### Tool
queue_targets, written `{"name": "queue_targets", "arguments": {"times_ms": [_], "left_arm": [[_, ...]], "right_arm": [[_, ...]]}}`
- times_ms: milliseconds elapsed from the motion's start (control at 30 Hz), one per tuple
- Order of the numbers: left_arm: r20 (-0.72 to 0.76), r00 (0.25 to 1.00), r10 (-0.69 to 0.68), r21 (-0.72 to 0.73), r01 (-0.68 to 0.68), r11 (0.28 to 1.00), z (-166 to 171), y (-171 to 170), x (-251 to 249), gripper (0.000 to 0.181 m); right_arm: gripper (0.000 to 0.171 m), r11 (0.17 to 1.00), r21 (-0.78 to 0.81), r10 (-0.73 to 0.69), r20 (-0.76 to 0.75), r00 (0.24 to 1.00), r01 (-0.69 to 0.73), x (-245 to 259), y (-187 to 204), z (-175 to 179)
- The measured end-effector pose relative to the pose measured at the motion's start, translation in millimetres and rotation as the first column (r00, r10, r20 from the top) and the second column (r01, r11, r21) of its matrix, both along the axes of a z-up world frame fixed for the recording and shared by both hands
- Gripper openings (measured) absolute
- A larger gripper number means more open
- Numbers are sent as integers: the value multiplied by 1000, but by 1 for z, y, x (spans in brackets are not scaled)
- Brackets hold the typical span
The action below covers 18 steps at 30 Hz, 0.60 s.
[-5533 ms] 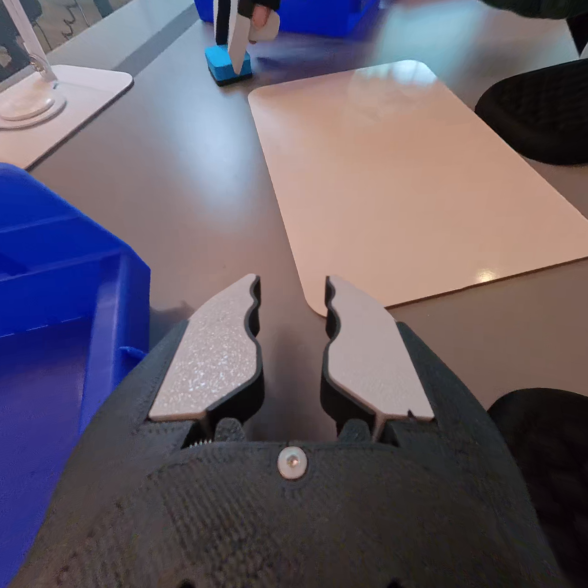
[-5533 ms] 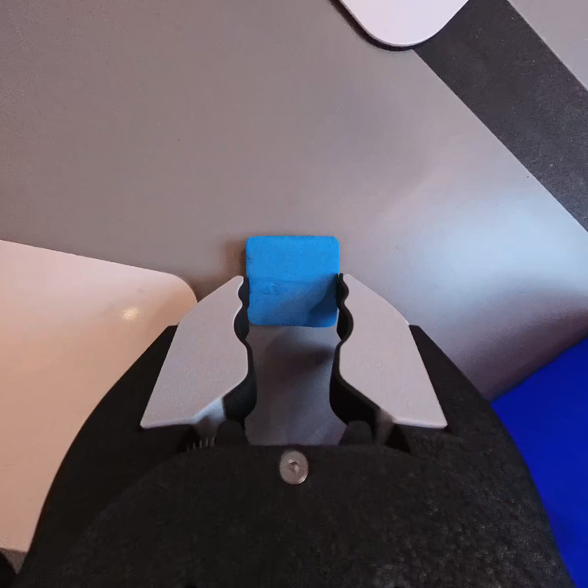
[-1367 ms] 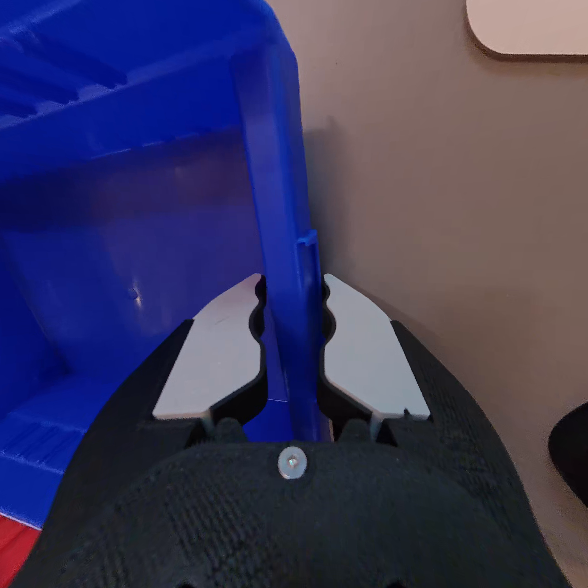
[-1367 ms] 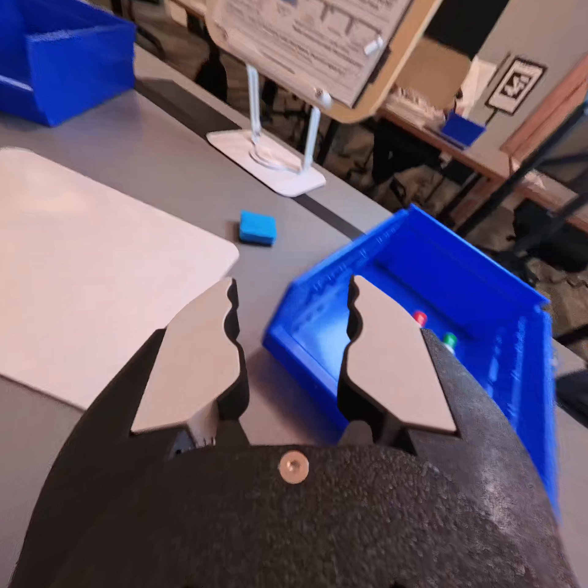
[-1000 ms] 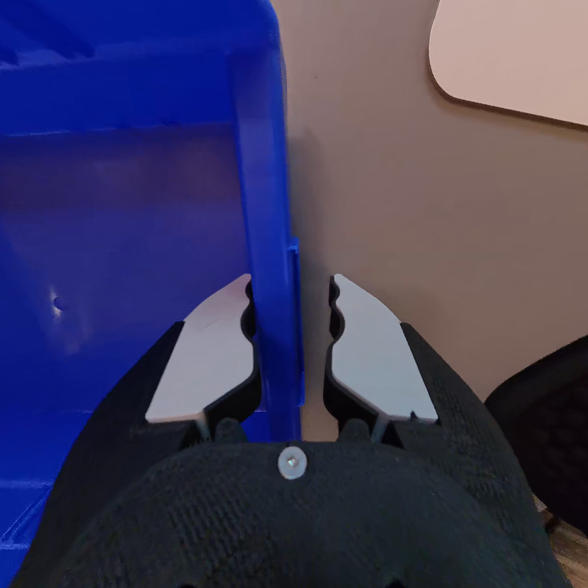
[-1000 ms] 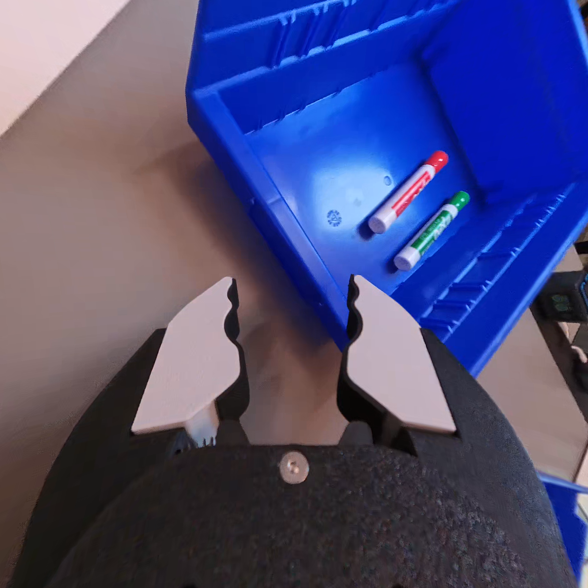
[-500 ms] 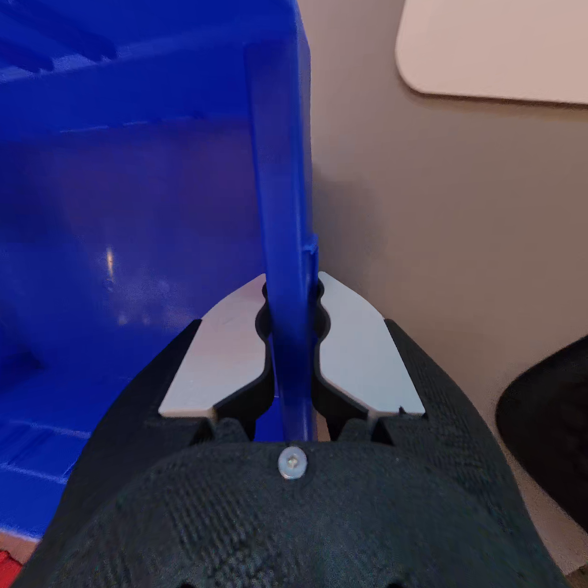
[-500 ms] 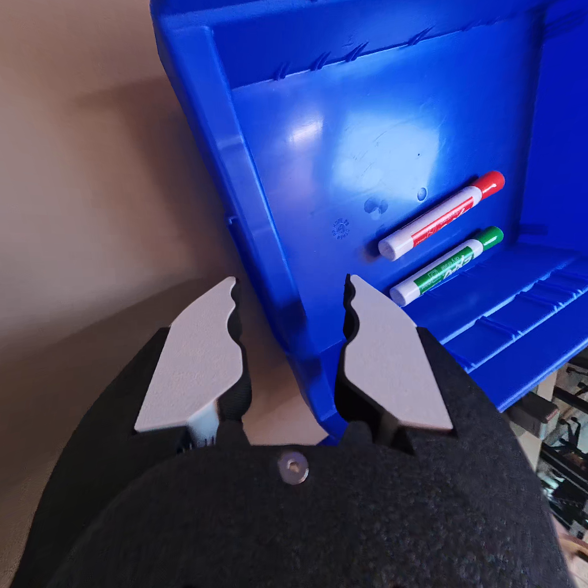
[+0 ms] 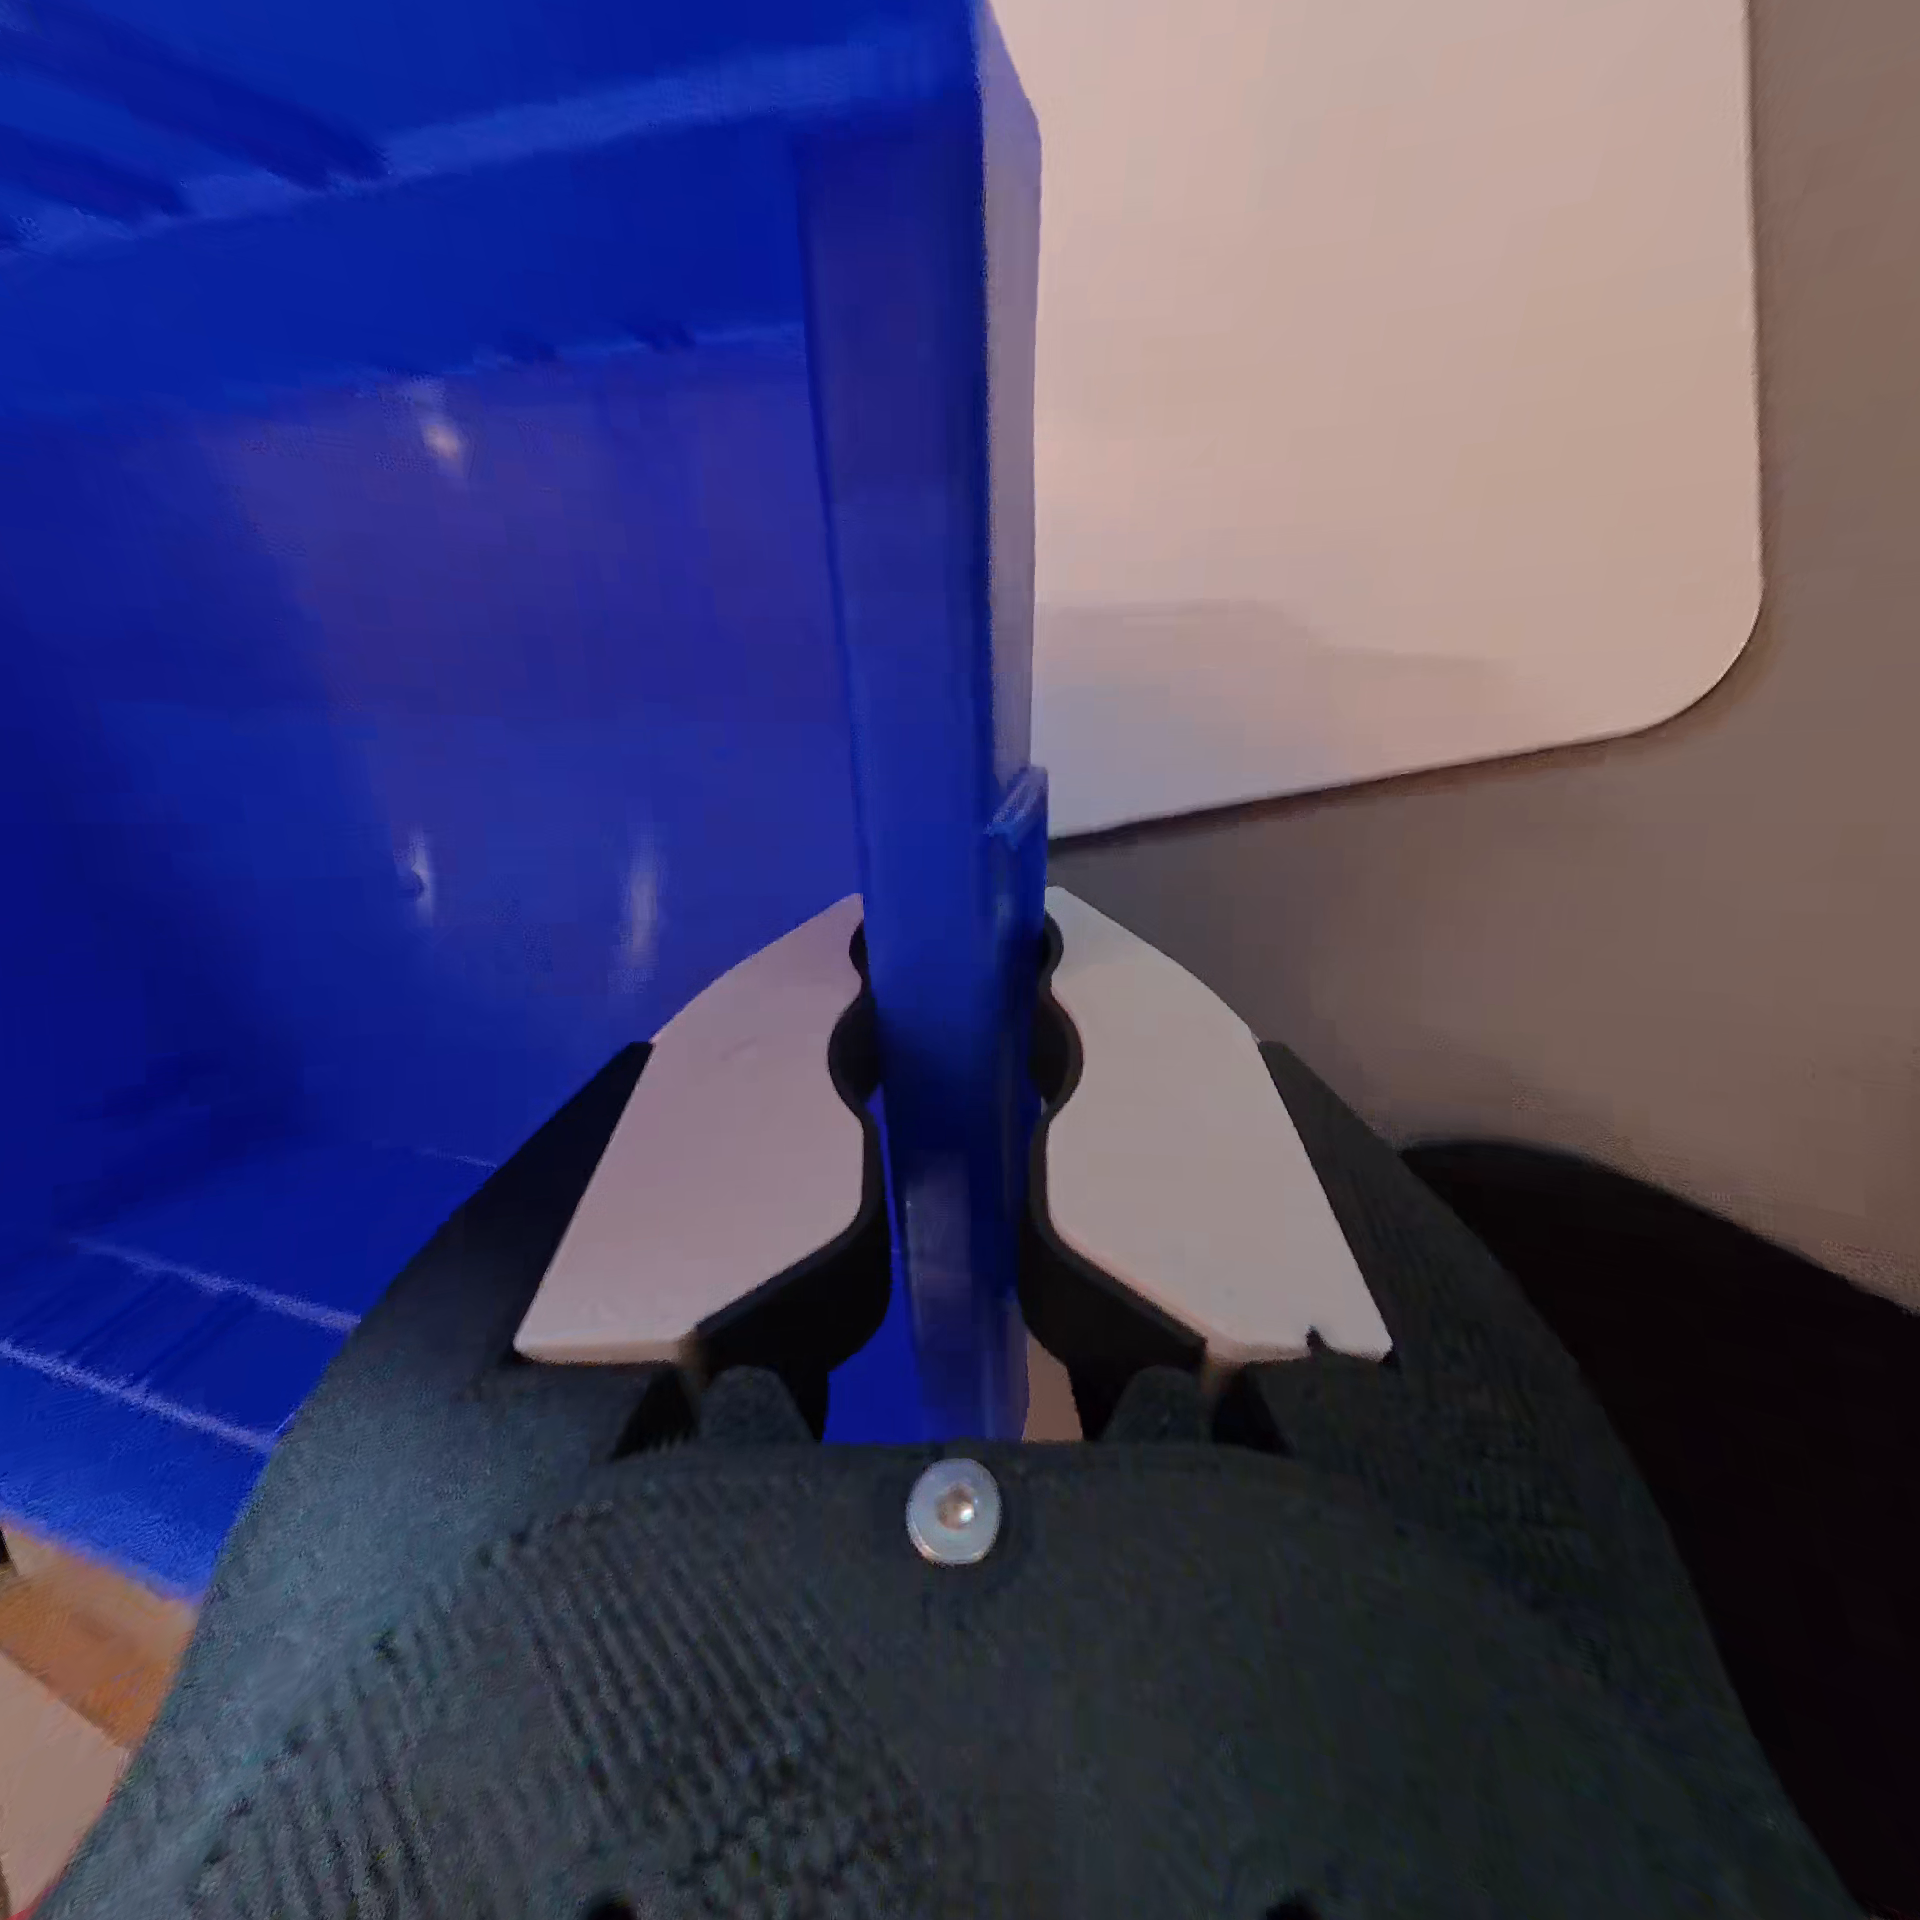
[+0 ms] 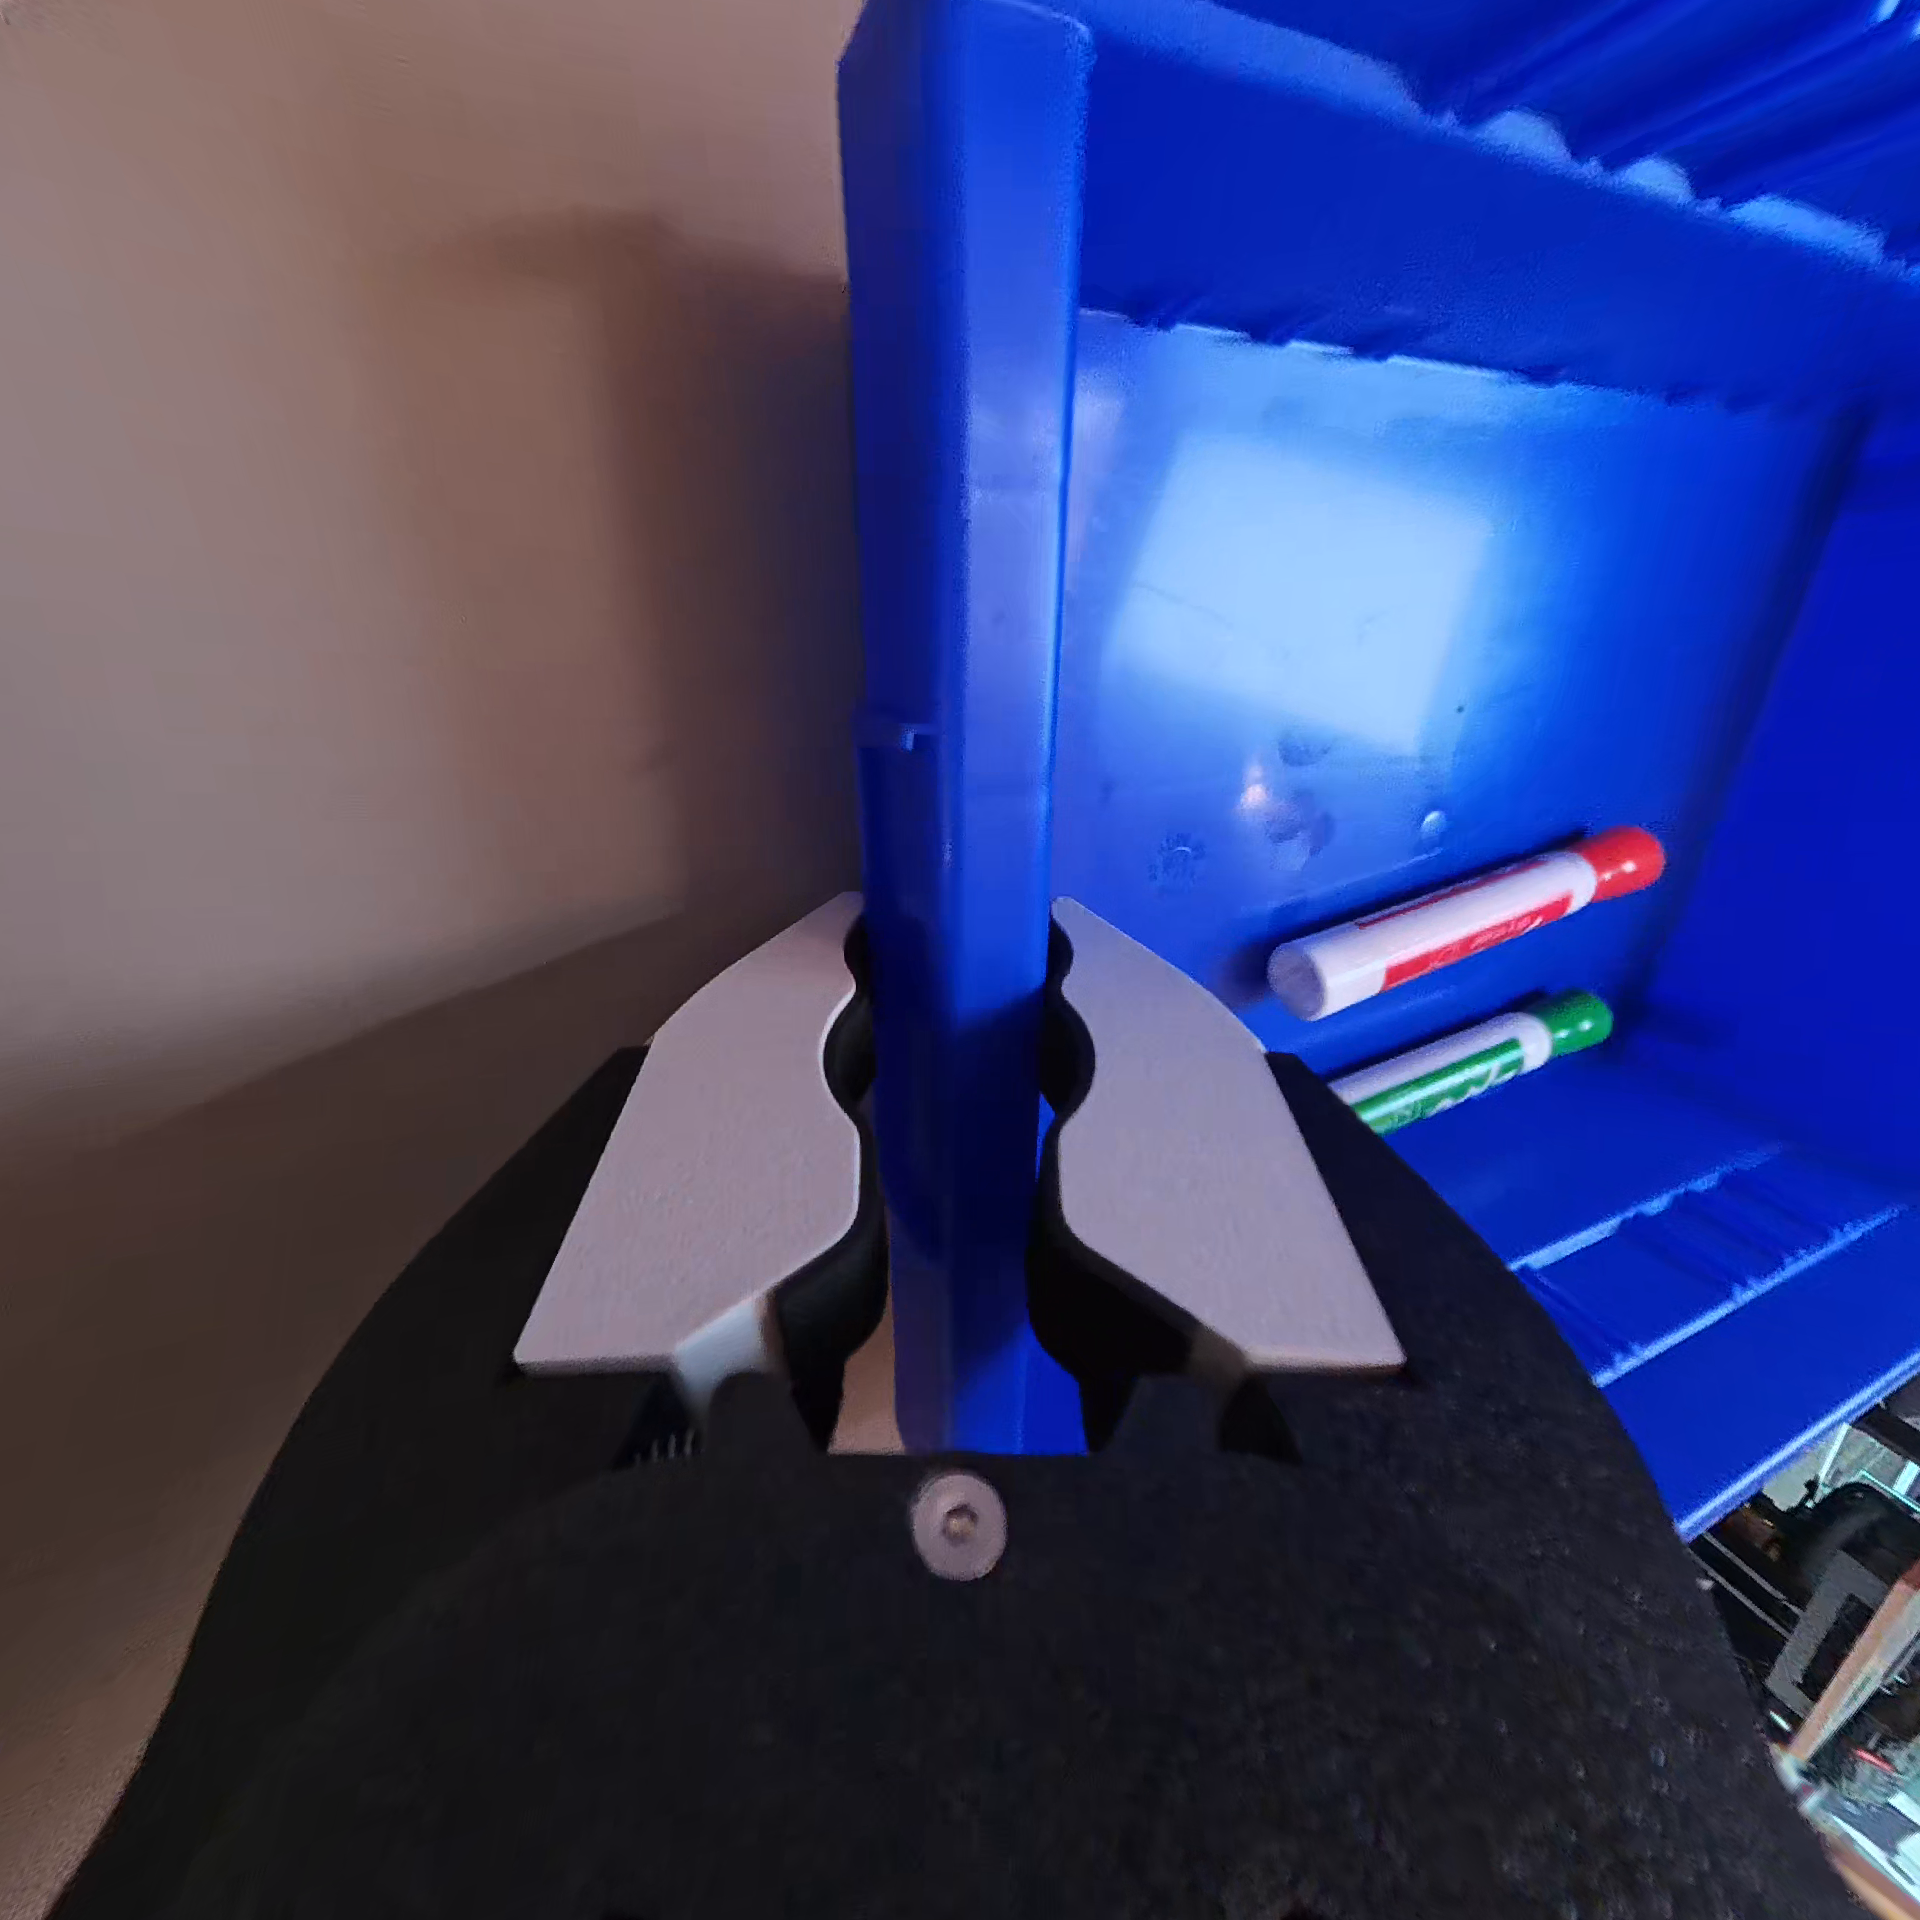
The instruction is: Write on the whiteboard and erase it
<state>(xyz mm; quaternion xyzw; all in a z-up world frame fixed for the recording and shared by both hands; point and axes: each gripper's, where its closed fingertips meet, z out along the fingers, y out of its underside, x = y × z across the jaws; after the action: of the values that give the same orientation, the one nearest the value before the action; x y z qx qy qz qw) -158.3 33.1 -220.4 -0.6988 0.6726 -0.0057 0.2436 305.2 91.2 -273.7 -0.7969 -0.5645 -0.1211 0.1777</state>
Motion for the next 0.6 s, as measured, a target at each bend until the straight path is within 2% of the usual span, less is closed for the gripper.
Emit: {"name": "queue_targets", "arguments": {"times_ms": [133, 267, 367, 500, 600], "left_arm": [[9, 996, -85, -38, 85, 996, -13, -4, 42, 27], [-59, 989, -137, -20, 136, 990, -25, 4, 78, 28], [-78, 987, -139, -11, 139, 990, -33, 18, 103, 29], [-89, 979, -182, 79, 189, 979, -39, 45, 120, 29], [33, 981, -189, 129, 183, 975, -21, 43, 129, 32]], "right_arm": [[28, 999, 38, 0, -36, 999, 1, -17, -34, 9], [29, 998, 69, 0, -48, 999, 4, -30, -73, 20], [29, 994, 108, 11, -58, 998, -4, -40, -96, 32], [29, 988, 154, 18, -73, 997, -7, -56, -122, 48], [29, 980, 199, 39, -112, 993, -16, -71, -137, 56]]}}
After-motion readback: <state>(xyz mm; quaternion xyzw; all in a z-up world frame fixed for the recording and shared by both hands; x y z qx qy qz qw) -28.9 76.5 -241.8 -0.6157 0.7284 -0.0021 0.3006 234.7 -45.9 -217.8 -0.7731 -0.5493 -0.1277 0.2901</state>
